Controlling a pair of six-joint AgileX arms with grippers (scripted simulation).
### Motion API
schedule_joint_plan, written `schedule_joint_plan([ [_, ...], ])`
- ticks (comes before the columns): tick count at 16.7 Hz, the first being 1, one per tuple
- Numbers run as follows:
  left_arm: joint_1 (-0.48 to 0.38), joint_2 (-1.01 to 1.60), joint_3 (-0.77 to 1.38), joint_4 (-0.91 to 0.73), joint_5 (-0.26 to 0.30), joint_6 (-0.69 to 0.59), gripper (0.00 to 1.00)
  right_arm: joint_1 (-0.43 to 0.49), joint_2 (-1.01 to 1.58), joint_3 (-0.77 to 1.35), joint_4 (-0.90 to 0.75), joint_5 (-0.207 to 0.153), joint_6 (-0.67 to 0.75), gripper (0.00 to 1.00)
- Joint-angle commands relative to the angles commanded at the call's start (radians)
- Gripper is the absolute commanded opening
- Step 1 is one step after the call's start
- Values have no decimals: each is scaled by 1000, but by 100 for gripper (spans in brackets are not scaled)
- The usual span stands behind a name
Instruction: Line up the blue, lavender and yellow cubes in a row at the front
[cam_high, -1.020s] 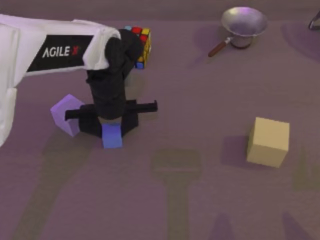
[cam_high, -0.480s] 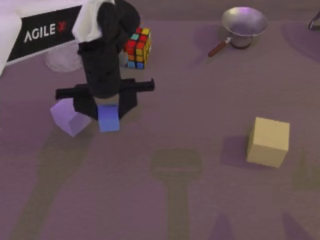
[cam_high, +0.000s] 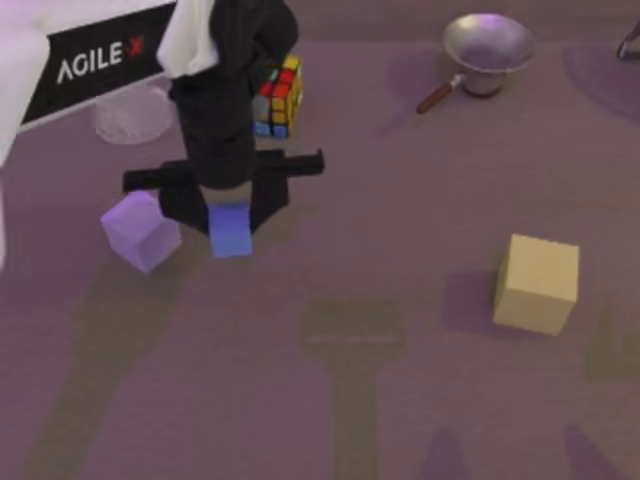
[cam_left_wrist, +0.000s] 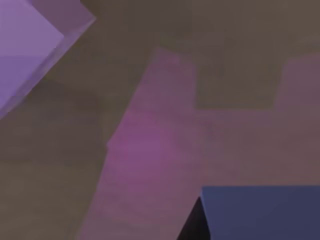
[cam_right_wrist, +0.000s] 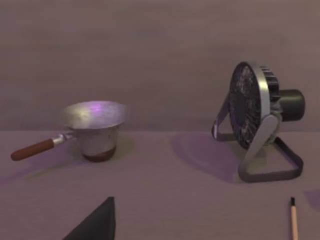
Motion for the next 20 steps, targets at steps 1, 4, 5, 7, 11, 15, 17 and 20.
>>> schedule_joint_plan([
  [1,-34,11,21,-12,0,-27,0,0,0,0,0,0,0,100],
  [4,-173,49,100,-57,-2,-141,0,0,0,0,0,0,0,100],
  [5,-227,63,129,-75,-2,-184,0,0,0,0,0,0,0,100],
  [7,-342,90,187,-110,-2,-271,0,0,0,0,0,0,0,100],
  [11,-509,122,275,-157,-3,-404,0,0,0,0,0,0,0,100],
  [15,-532,125,289,-164,-4,-426,0,0,0,0,0,0,0,100],
  [17,-529,121,283,-158,-3,-423,0,0,0,0,0,0,0,100],
  [20,-529,131,220,-87,-4,-424,0,0,0,0,0,0,0,100],
])
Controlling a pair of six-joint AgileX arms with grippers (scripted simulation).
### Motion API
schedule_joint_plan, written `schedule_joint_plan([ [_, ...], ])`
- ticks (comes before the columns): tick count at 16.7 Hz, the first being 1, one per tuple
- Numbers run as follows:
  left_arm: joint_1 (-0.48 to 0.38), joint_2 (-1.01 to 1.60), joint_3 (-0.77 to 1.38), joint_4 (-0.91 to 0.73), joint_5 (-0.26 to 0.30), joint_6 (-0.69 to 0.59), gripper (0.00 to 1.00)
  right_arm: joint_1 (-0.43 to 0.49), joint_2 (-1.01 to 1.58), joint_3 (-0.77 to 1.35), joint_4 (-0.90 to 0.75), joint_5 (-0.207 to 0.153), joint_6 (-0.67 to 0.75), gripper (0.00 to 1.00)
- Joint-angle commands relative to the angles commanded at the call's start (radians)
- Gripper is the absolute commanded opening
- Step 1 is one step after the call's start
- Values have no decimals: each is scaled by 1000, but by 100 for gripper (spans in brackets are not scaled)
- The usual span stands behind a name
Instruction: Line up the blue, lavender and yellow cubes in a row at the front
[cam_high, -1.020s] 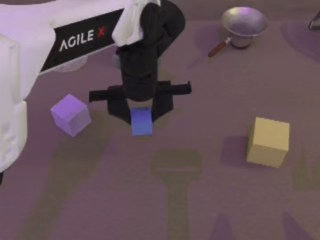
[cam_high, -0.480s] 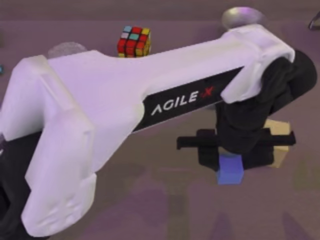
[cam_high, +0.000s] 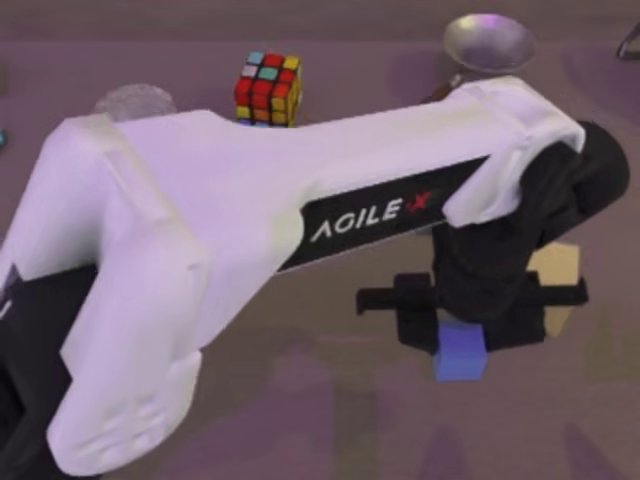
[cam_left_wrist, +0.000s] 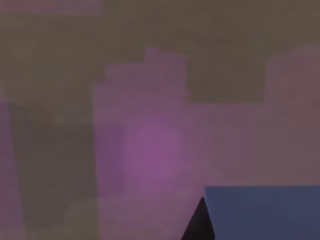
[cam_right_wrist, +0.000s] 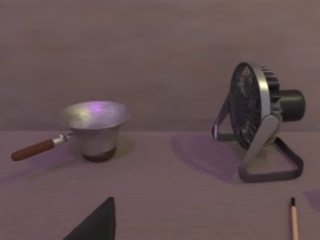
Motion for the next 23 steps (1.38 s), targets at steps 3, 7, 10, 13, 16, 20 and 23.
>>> schedule_joint_plan([
  [3,-2,18,-95,119,0,-3,0,0,0,0,0,0,0,100],
  [7,-5,30,-149,178,0,-4,0,0,0,0,0,0,0,100],
  [10,-5,30,-149,178,0,-4,8,0,0,0,0,0,0,100],
  [13,-5,30,-149,178,0,-4,30,0,0,0,0,0,0,100],
  [16,-5,30,-149,178,0,-4,53,0,0,0,0,0,0,100],
  [20,-5,30,-149,178,0,-4,83,0,0,0,0,0,0,100],
  [23,-5,30,-149,178,0,-4,100,0,0,0,0,0,0,100],
])
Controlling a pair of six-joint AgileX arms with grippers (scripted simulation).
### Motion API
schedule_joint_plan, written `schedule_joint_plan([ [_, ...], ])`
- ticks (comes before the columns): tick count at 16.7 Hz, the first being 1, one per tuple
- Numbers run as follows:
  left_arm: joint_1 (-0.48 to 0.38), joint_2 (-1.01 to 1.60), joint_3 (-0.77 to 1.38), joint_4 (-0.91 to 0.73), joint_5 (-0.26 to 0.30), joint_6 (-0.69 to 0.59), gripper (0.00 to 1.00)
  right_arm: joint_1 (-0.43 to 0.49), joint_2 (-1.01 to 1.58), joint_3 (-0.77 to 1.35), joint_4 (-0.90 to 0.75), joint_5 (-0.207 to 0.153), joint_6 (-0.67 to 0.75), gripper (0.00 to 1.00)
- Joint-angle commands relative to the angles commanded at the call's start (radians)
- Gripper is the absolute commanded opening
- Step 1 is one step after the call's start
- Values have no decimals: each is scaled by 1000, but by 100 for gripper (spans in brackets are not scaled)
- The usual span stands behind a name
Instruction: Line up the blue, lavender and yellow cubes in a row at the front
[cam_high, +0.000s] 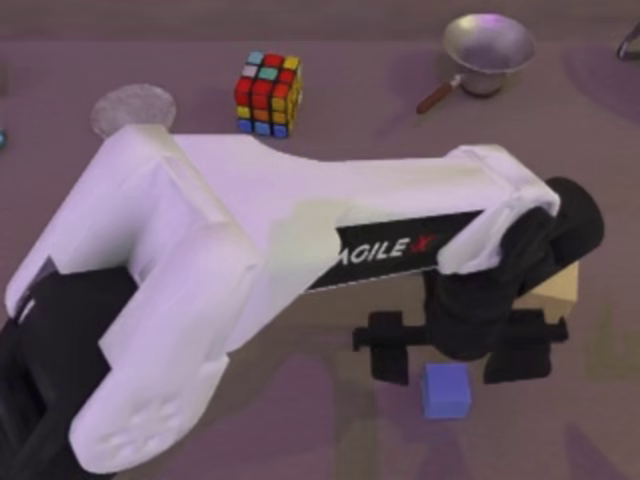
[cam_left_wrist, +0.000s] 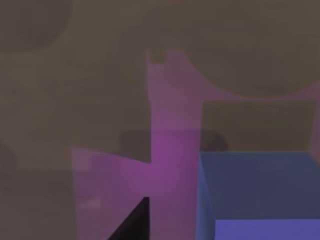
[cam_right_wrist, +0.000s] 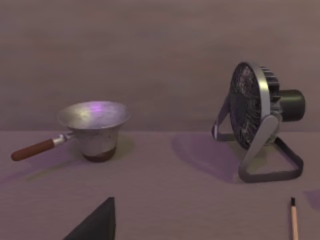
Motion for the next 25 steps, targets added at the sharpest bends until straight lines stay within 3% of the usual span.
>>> schedule_joint_plan([
  [9,2,-1,4,-4,0,0,100,0,0,0,0,0,0,100],
  [17,17,-49,188,-239,-1,-6,100,0,0,0,0,0,0,100],
  [22,13,-48,190,-241,-1,-4,100,0,0,0,0,0,0,100],
  [25,48,-51,186,-238,-1,60,100,0,0,0,0,0,0,100],
])
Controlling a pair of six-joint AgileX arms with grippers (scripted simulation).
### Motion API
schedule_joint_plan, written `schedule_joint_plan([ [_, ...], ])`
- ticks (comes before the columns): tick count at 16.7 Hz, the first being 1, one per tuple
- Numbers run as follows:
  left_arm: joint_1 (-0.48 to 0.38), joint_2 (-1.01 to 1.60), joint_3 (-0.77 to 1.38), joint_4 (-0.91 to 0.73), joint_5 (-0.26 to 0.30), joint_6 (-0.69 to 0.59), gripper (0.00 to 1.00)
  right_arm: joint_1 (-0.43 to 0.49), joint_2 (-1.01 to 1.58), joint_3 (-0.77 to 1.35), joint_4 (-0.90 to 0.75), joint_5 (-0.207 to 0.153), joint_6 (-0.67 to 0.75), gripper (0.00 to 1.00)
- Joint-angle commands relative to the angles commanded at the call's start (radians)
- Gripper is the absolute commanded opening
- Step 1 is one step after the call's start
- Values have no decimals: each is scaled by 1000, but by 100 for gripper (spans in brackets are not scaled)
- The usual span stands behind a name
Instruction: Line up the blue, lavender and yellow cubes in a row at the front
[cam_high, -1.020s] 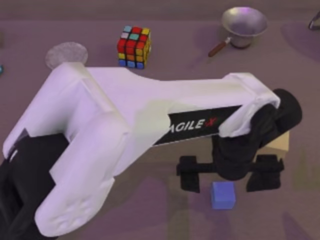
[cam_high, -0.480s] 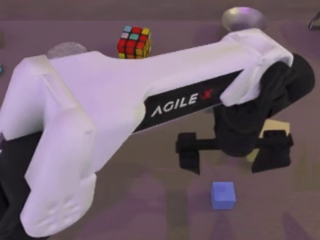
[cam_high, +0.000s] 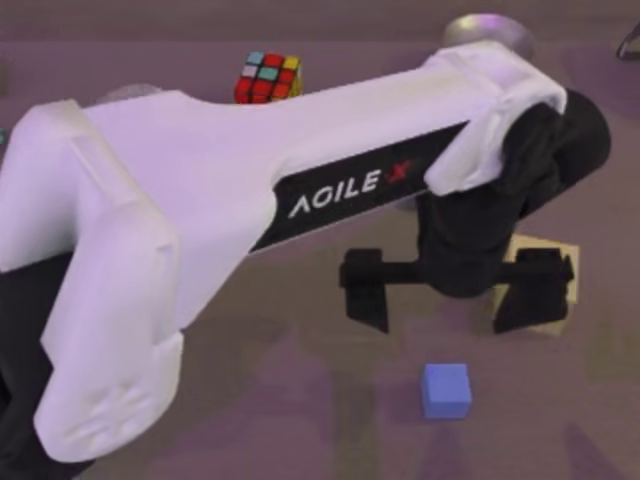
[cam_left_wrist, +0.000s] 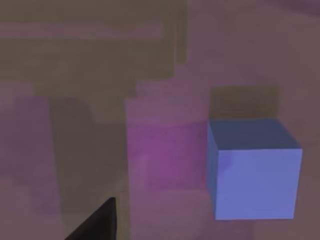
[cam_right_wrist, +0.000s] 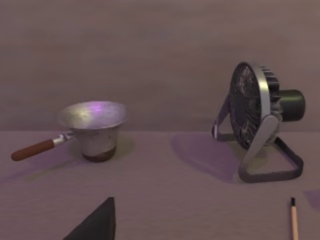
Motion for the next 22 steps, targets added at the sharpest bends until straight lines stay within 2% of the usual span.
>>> schedule_joint_plan([
  [5,159,-10,-25,10,3,286,100,0,0,0,0,0,0,100],
  [13,528,-35,-119,26,14,1007,100,0,0,0,0,0,0,100],
  [16,652,-54,-148,40,17,1233,100,0,0,0,0,0,0,100],
  [19,739,-76,-165,57,19,1370,100,0,0,0,0,0,0,100],
  [22,768,-85,-170,65,21,1412,100,0,0,0,0,0,0,100],
])
